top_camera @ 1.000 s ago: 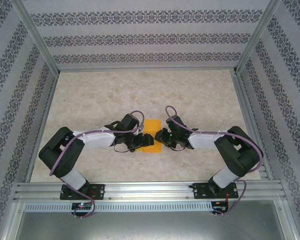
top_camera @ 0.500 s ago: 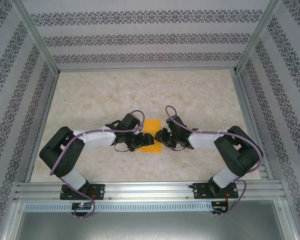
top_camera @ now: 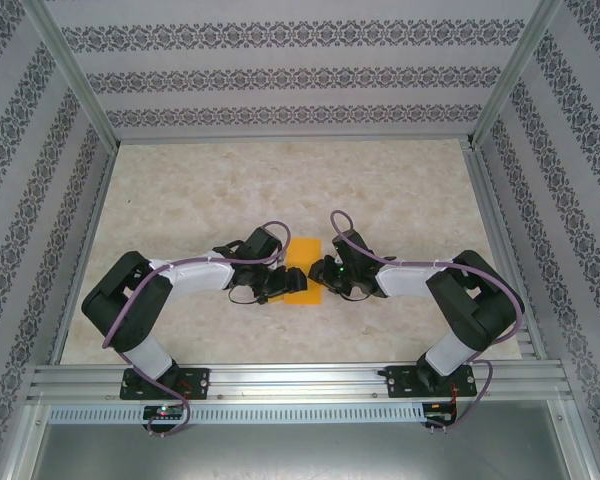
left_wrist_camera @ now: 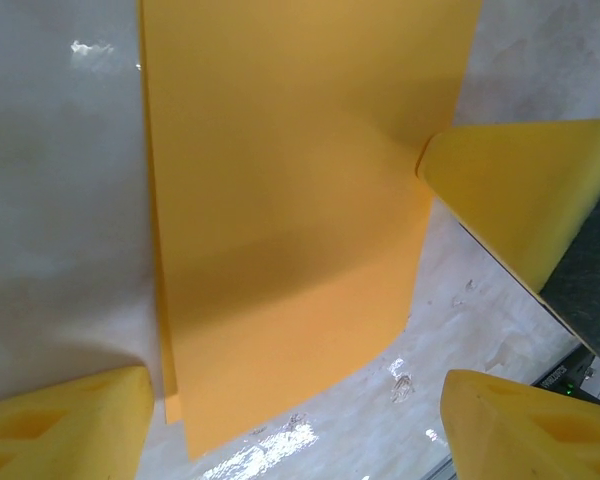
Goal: Fold a paper plane with a square sheet of paper (pick it up from the middle)
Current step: Fold the triangle a second time at the center of the table.
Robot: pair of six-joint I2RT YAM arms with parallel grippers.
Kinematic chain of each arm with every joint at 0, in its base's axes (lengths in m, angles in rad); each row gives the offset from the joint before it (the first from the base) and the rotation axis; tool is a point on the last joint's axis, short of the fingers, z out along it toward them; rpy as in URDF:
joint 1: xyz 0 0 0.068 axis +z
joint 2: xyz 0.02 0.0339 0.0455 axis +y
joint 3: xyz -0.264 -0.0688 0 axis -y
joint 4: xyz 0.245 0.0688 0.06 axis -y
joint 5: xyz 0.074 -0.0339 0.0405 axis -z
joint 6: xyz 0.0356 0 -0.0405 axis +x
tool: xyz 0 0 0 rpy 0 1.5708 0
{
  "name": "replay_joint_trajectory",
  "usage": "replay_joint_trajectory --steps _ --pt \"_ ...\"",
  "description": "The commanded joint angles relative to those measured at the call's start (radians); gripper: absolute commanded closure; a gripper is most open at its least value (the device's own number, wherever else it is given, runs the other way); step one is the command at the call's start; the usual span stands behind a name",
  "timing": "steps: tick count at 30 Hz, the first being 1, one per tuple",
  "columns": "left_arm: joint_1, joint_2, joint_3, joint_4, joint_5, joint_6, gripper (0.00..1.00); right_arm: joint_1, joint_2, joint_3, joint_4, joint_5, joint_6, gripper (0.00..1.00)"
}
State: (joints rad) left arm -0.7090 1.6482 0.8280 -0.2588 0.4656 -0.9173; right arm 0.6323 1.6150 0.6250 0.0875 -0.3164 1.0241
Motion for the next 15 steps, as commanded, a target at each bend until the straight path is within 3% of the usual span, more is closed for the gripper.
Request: replay_joint_trajectory --steps 1,6,15 --pt "-0.014 -0.010 0.023 -0.039 -0.019 0.022 0.23 -0.007 0.036 -0.017 -0.013 0.016 0.006 0.69" --pt "-0.015 0.002 0.014 0.049 0.051 0.005 0.27 -0.007 0.038 -0.019 -0.012 0.016 0.005 0.69" --pt "-0.016 -0.025 0.005 0.111 0.082 0.000 0.36 -0.008 0.040 -0.018 -0.012 0.011 -0.002 0.69"
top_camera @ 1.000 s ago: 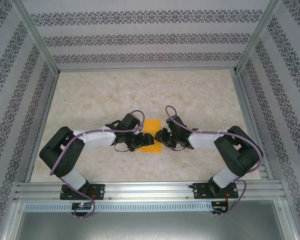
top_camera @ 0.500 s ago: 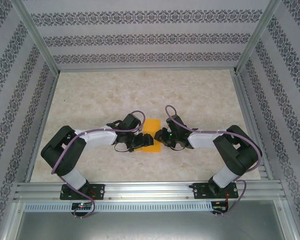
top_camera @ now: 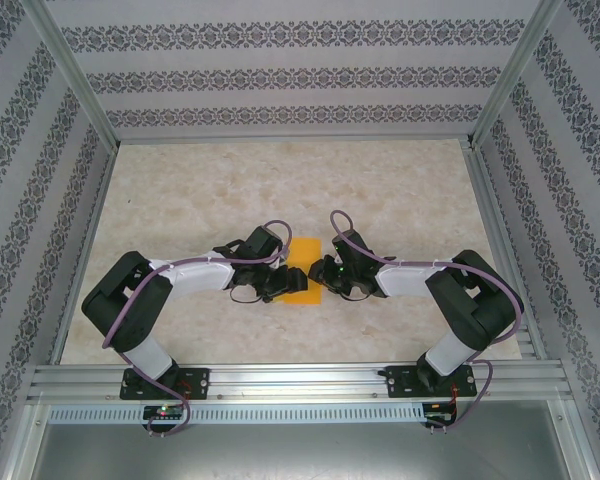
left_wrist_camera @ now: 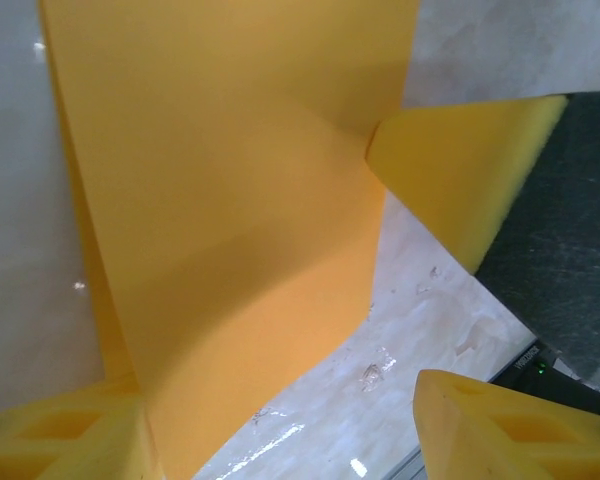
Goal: Fold a paper plane with a square sheet of paper (pick it up from the middle)
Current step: Fold the triangle a second time at the center of the table.
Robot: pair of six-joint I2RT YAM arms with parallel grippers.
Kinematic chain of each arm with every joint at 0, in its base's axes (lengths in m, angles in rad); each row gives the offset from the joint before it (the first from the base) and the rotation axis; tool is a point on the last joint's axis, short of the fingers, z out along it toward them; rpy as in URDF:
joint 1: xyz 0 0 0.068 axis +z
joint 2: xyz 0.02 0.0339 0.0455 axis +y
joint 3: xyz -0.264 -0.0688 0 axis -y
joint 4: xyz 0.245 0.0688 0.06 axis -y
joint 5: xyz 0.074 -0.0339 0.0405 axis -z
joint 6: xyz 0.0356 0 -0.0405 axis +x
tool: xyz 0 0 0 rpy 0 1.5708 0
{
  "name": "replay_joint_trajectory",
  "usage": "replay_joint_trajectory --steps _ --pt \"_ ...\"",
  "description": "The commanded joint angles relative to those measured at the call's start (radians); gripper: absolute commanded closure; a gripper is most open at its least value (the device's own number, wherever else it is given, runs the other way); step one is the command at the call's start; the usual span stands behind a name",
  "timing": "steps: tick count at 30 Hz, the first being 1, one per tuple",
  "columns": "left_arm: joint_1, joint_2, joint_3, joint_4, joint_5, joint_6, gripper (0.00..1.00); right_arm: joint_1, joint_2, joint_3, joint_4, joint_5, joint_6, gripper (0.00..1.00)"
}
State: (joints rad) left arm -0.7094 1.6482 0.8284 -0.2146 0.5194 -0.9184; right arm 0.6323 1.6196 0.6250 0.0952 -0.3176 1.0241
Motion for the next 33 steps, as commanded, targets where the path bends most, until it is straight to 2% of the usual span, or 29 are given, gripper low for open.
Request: replay_joint_trajectory --steps 1,8,15,19,22,26,31,33 --pt "-0.015 -0.027 0.003 0.082 0.035 0.001 0.36 -0.007 0.038 -0.018 -0.019 0.009 -0.008 0.69" --pt "-0.015 -0.005 0.016 0.215 0.044 0.021 0.36 -0.007 0.043 -0.007 -0.044 -0.016 -0.042 0.78" --pt "-0.016 0.065 0.047 0.249 0.022 0.012 0.39 -0.011 0.005 -0.004 -0.079 -0.018 -0.063 0.85" --pt "-0.015 0.089 0.052 0.274 0.018 0.000 0.36 -0.027 -0.044 -0.005 -0.095 -0.026 -0.080 0.84" --pt "-0.015 0.093 0.055 0.273 0.007 -0.003 0.32 -0.047 -0.096 -0.019 -0.111 -0.028 -0.086 0.81" --pt "-0.013 0.094 0.051 0.262 -0.007 0.000 0.32 -0.075 -0.172 -0.040 -0.147 -0.009 -0.109 0.75" --pt "-0.014 0.102 0.050 0.255 -0.020 -0.004 0.38 -0.091 -0.213 -0.053 -0.143 -0.031 -0.160 0.70" --pt "-0.013 0.101 0.050 0.237 -0.033 -0.001 0.44 -0.091 -0.212 -0.053 -0.118 -0.057 -0.169 0.69"
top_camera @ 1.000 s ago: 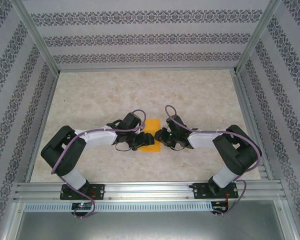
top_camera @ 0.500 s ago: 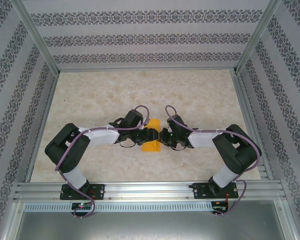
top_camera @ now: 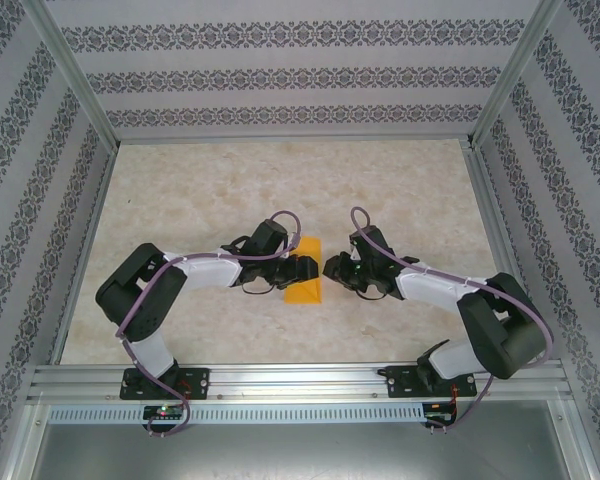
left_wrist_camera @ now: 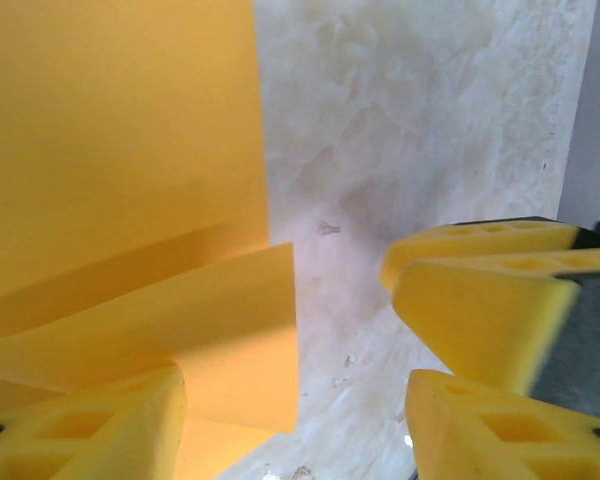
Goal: Fold a paper plane with a square sheet of paper (pick it up from the middle)
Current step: Fold the triangle a second time at the center of the table.
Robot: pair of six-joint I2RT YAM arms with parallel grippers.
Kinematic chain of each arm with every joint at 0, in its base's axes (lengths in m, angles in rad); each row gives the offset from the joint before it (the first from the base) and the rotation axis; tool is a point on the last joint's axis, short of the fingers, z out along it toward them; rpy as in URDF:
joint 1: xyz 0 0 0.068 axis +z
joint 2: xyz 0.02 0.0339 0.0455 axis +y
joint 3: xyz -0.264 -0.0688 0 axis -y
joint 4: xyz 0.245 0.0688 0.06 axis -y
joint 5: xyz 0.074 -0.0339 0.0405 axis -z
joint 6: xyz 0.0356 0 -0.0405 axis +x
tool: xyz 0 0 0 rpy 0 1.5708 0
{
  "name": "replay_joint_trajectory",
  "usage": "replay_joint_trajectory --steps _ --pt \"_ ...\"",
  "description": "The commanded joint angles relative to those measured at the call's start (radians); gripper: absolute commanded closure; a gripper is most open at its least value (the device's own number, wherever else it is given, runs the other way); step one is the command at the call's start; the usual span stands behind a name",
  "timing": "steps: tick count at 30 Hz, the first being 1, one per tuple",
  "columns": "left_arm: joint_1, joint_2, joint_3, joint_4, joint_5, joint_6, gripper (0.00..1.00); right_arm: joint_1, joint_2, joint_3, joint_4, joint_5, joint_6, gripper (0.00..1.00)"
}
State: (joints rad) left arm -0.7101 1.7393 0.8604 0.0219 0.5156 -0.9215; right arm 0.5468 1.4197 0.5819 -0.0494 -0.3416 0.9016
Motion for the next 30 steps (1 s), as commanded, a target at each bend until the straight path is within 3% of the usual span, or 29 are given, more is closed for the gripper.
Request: replay_joint_trajectory --steps 1,7,23,30 --pt "-0.012 0.009 0.018 -0.004 -0.032 0.004 0.49 -0.005 -0.008 -0.010 0.044 -0.049 -0.050 0.69" --pt "-0.012 0.005 0.014 -0.040 -0.055 0.012 0.70 -0.002 0.055 0.023 0.098 -0.120 -0.070 0.70" --pt "-0.012 0.009 0.023 -0.067 -0.060 0.021 0.81 0.005 0.181 0.088 0.121 -0.182 -0.116 0.78" --pt "-0.013 0.008 0.031 -0.059 -0.042 0.026 0.83 0.004 0.217 0.110 0.082 -0.138 -0.133 0.92"
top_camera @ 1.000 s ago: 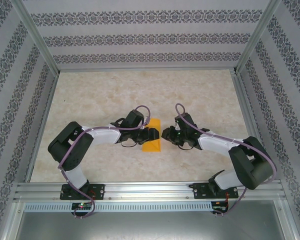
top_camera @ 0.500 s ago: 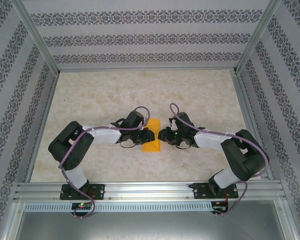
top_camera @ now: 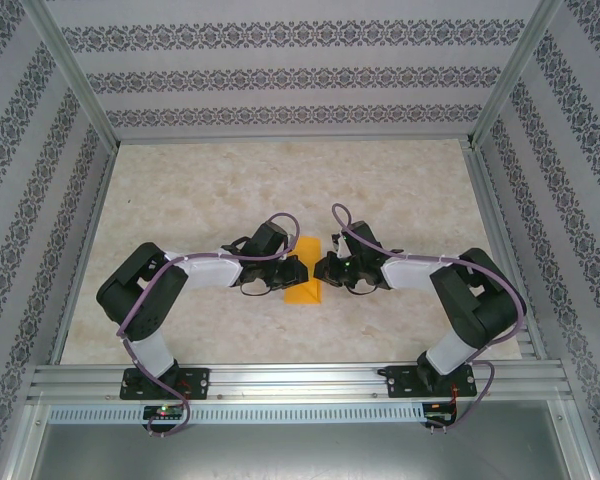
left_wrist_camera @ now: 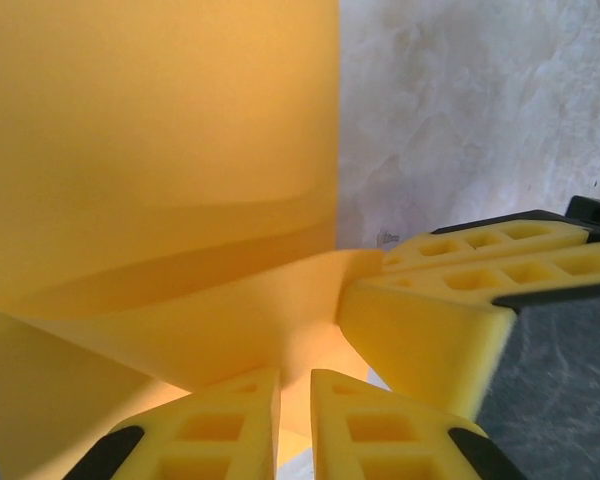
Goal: Fold a paper plane with a square sheet of paper (pick it up from the middle)
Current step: Fold the triangle a second time at the center of the table.
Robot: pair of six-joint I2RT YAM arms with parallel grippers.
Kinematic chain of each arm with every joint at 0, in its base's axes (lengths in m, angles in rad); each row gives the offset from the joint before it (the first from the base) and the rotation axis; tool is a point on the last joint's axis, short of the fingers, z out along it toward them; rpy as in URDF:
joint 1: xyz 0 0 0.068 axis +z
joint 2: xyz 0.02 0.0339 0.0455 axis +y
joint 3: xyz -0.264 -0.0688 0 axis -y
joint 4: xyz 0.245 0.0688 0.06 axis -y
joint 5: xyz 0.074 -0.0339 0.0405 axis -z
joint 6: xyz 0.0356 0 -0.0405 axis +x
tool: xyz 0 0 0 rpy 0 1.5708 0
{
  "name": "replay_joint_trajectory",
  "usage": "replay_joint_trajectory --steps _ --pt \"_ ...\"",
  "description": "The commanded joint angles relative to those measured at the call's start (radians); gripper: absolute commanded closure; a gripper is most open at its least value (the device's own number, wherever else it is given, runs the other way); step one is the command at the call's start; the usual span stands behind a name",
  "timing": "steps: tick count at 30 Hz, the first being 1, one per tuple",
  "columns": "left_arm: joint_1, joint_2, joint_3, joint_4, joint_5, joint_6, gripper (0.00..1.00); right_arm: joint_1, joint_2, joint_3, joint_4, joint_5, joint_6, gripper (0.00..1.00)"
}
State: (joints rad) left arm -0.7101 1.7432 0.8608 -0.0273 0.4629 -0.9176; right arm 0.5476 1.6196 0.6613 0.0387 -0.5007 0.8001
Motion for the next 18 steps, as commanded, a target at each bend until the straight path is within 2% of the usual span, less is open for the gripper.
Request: replay_joint_trajectory --steps 1,7,18 --pt "-0.012 0.002 0.031 -0.008 0.013 0.024 0.83 0.003 0.021 0.037 -0.025 0.038 -0.041 0.93" --pt "-0.013 0.014 0.044 -0.008 0.020 0.033 0.85 0.003 0.029 0.049 -0.067 0.088 -0.065 0.94" --pt "-0.012 0.049 0.050 0.018 0.037 0.024 0.86 0.003 0.048 0.059 -0.076 0.107 -0.072 0.94"
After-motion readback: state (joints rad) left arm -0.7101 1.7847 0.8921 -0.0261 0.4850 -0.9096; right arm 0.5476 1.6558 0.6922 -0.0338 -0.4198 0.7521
